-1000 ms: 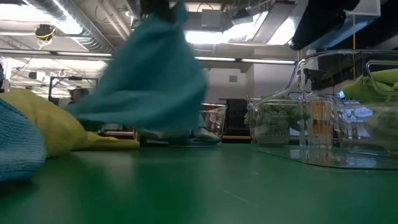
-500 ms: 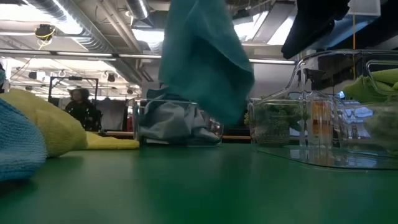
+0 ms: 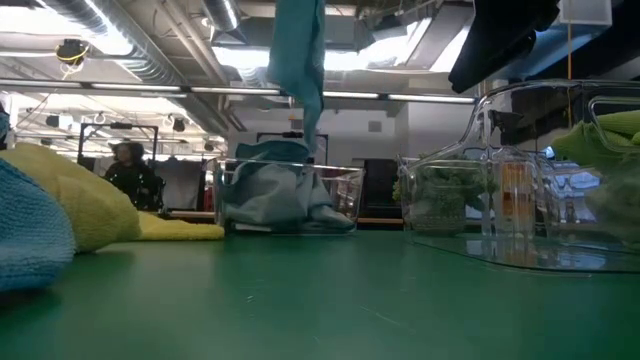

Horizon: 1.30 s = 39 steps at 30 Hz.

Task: Sort microfiber towel by color & place in baskets
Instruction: Put the top blue towel into the top transparent bin

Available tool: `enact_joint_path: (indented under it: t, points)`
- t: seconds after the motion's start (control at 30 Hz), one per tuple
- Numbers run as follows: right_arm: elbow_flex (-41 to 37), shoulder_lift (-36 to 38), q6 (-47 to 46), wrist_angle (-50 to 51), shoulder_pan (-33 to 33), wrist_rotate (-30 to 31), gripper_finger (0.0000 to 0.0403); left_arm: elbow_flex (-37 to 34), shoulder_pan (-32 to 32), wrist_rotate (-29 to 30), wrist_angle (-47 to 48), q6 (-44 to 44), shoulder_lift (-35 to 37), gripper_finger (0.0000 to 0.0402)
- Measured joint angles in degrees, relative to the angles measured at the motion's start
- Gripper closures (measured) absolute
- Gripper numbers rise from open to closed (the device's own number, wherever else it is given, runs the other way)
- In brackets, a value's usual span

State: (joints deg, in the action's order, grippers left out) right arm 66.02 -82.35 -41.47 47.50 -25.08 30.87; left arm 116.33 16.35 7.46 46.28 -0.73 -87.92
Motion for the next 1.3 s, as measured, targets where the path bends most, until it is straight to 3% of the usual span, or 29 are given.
enact_joint_path:
  t: [0.27, 0.4, 0.9, 1.3]
  points:
    - [0.0, 0.0, 0.0, 0.0, 0.0, 0.0, 0.0233, 0.0, 2.0, -1.6, 7.7, -0.1, 0.0, 0.0401]
    - [0.0, 0.0, 0.0, -0.1, 0.0, 0.0, 0.0233, -2.6, 2.0, 0.4, 10.3, 0.0, -0.1, 0.0402]
    - [0.0, 0.0, 0.0, -0.4, 0.0, 0.0, 0.0233, -29.8, 5.6, 0.9, 1.8, -0.2, -0.2, 0.0401]
    - [0.0, 0.1, 0.0, -0.3, 0.0, 0.0, 0.0233, -51.9, 6.3, 0.2, -14.5, -2.0, -0.2, 0.0401]
